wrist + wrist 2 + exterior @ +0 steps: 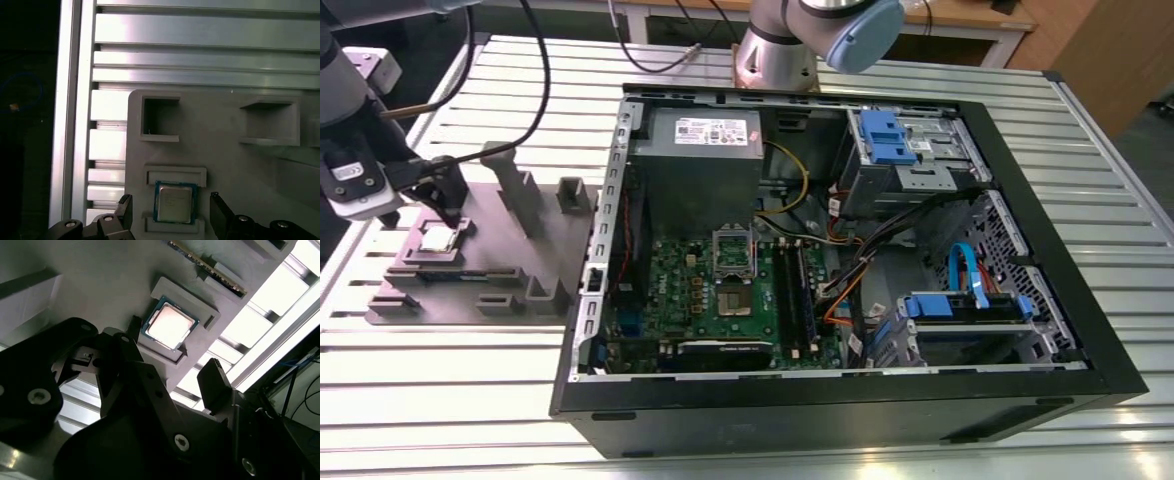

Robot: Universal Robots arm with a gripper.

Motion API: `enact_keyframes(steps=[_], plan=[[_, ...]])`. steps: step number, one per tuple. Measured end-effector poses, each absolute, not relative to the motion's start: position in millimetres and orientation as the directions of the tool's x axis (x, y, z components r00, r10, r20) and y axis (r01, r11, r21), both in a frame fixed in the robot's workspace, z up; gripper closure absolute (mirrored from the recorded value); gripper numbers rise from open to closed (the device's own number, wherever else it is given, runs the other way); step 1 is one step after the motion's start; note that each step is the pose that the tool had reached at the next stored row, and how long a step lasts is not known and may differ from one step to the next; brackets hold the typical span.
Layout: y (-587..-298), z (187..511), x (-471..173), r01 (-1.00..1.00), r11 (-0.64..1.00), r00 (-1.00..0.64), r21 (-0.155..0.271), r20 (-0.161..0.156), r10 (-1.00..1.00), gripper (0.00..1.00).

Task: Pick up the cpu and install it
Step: 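Pick up the cpu and move it towards the insertion slot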

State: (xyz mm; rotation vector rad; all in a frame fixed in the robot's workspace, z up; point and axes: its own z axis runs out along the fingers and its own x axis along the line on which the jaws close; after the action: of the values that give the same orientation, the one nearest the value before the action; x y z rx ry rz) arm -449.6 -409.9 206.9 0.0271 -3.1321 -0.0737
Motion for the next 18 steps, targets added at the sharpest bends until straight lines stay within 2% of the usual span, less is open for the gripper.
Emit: enact_keyframes(steps=[18], plan=[[-410.0, 189.1, -449.5, -0.017, 0.999, -1.0, 0.051, 0.008, -0.018, 0.29]])
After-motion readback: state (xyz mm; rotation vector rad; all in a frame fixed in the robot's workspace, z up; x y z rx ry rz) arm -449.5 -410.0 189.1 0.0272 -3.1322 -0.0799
